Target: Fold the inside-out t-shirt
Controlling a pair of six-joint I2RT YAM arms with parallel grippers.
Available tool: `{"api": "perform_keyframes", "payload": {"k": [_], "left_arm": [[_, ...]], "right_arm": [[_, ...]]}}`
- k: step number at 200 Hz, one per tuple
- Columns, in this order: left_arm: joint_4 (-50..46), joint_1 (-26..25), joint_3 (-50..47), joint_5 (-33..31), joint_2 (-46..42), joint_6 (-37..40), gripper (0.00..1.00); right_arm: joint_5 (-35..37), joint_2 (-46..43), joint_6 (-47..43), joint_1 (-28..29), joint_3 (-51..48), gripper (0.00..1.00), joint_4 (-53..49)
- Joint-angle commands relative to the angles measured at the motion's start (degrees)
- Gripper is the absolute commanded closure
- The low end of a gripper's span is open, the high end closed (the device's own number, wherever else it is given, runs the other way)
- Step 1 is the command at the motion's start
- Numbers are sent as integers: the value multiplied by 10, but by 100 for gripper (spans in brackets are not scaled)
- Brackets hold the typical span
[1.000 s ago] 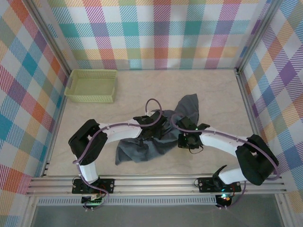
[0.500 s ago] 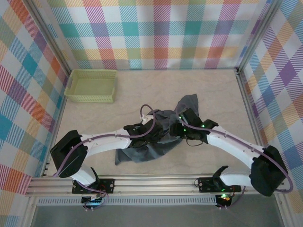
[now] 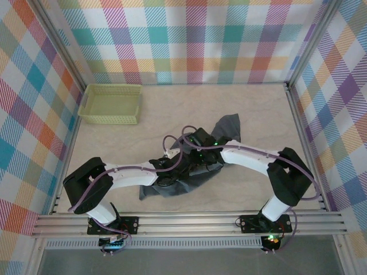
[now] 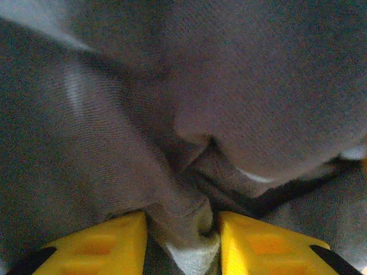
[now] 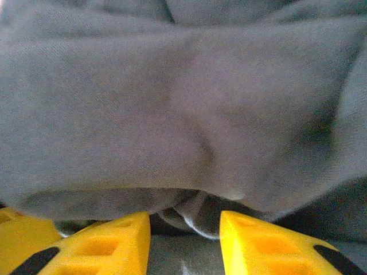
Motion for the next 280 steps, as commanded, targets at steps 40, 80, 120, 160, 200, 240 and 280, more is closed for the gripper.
{"api": "perform_keyframes", "payload": {"k": [40,80,120,160,200,240,280], "left_arm": [[21,6,-7,0,0,-16,62],[7,9,-6,-8,2,-20,62],[-16,22,-2,-18,-6,-12,62],[-34,55,-12,-31,-44,6,62],[-58,64,8,-31,-82,61,63],[-93,-1,35,-80,-149,139,64],[-89,-66,60,-112,-190,200,64]], "right_arm": [[94,63,0,9,38,63,-39],[124,43,-14,9,42,94,-48],[82,-70,-43,9,11,100,-46],[58,-177,-59,8,-21,100,-61],[-11,-265,-63,4,-50,100,-32],[-31,-294,-61,3,-25,100,-35],[-41,-290,-66,3,-4,100,-39]]}}
